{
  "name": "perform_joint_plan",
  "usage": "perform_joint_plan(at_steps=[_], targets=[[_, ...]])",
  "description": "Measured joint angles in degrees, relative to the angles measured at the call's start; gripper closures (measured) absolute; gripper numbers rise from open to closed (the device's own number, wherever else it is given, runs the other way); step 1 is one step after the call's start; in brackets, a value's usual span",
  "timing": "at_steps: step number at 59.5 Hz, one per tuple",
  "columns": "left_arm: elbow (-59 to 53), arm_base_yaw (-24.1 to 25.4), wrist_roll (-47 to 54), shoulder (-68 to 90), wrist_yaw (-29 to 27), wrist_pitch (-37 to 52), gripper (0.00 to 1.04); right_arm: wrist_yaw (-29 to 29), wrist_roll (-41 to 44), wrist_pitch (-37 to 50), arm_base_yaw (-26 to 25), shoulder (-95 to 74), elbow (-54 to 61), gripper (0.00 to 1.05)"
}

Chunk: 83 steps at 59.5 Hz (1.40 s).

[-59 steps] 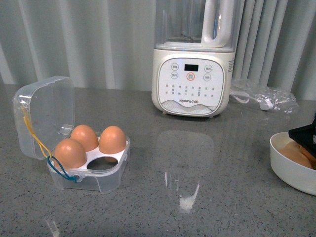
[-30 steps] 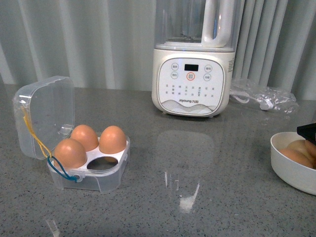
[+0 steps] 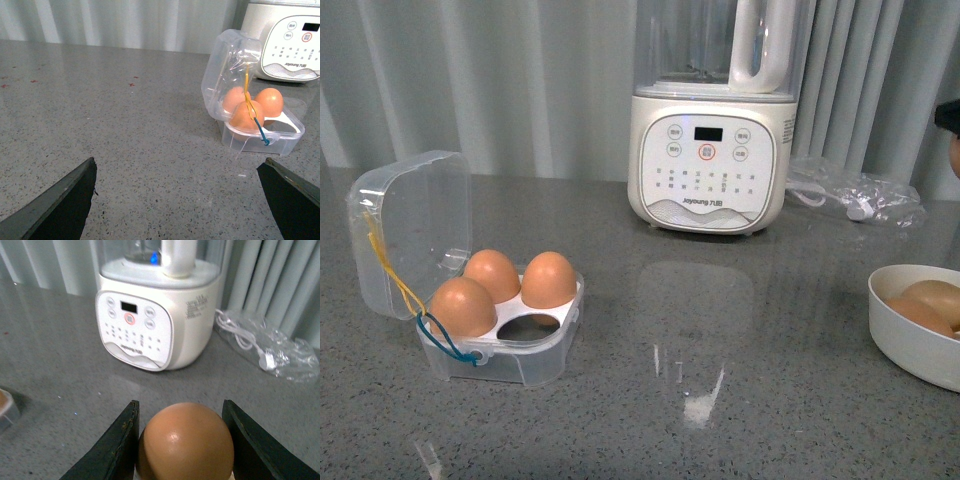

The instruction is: Put egg into box

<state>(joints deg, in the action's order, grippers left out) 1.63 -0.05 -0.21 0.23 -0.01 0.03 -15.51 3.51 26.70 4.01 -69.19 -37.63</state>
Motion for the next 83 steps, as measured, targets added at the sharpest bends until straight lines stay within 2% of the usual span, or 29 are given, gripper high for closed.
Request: perform_joint_plan(at_steps=[10,27,41,57,70,83], targets=[[0.0,0.0,0.0,0.0,0.0,0.0,0.07,5.4,2.4,1.1,5.4,3.1,2.3,0.62],[0.0,0.0,0.0,0.0,0.0,0.0,0.07,1.6,0.7,12.2,6.4,-12.0,-3.6,0.62],[0.0,0.0,0.0,0.0,0.0,0.0,0.07,-5.5,-1.4,15.9,11.5,-24.0,-10.1,0.62],[0.0,0.0,0.0,0.0,0.0,0.0,0.07,-17.8,-5.4,14.3,17.4,-30.3,-16.9,0.62],[0.0,0.0,0.0,0.0,0.0,0.0,0.07,-26.8,-7.3,9.0,17.8,-34.2,-21.4,0.62],[0.0,0.0,0.0,0.0,0.0,0.0,0.07,-30.1,-7.2,7.1,18.1,-36.1,-23.5,0.62]])
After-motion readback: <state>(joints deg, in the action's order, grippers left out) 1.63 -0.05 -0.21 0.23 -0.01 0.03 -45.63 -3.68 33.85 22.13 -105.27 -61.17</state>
